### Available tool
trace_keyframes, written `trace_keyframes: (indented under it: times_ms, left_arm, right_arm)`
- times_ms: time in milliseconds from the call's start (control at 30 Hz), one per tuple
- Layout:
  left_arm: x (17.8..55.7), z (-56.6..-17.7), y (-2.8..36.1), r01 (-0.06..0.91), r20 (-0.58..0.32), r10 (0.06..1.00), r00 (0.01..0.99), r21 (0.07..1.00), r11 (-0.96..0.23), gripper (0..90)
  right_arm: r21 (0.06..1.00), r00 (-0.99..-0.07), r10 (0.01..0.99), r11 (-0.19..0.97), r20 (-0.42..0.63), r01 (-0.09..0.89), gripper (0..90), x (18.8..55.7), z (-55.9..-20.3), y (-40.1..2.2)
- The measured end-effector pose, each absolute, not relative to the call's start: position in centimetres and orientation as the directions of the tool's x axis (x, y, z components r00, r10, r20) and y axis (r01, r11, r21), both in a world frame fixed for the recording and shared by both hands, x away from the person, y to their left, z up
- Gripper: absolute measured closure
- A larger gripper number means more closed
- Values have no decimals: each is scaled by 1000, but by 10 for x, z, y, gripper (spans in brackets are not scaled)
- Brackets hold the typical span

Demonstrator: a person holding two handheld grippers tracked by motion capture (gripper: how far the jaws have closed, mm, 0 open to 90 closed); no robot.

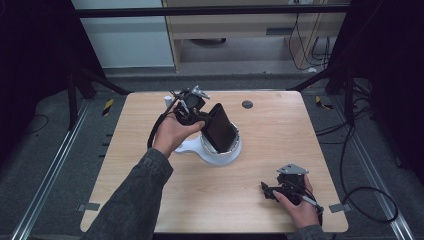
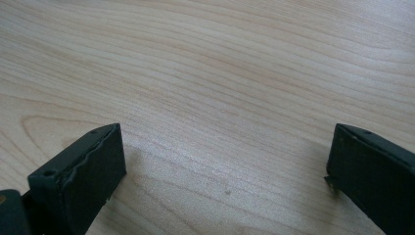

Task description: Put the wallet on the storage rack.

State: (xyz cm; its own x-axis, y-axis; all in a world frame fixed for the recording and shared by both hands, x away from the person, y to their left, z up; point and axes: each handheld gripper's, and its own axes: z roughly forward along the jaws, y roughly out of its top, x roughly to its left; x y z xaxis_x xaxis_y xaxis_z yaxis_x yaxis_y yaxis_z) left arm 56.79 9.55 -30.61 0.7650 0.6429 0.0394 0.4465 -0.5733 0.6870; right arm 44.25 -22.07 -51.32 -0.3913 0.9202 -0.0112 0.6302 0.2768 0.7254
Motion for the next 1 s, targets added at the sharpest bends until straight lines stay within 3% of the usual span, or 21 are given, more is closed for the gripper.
trace_keyframes:
  times_ms: [700,1000]
  left_arm:
    - [557,-289,112,390,91,683,725,763,-516,619]
    - [542,-279,115,319,117,679,725,816,-482,465]
  right_arm:
    - [725,-390,921,274,-9,632,12,442,-513,-220]
    - [725,-386,922,273,-10,632,8,441,-513,-219]
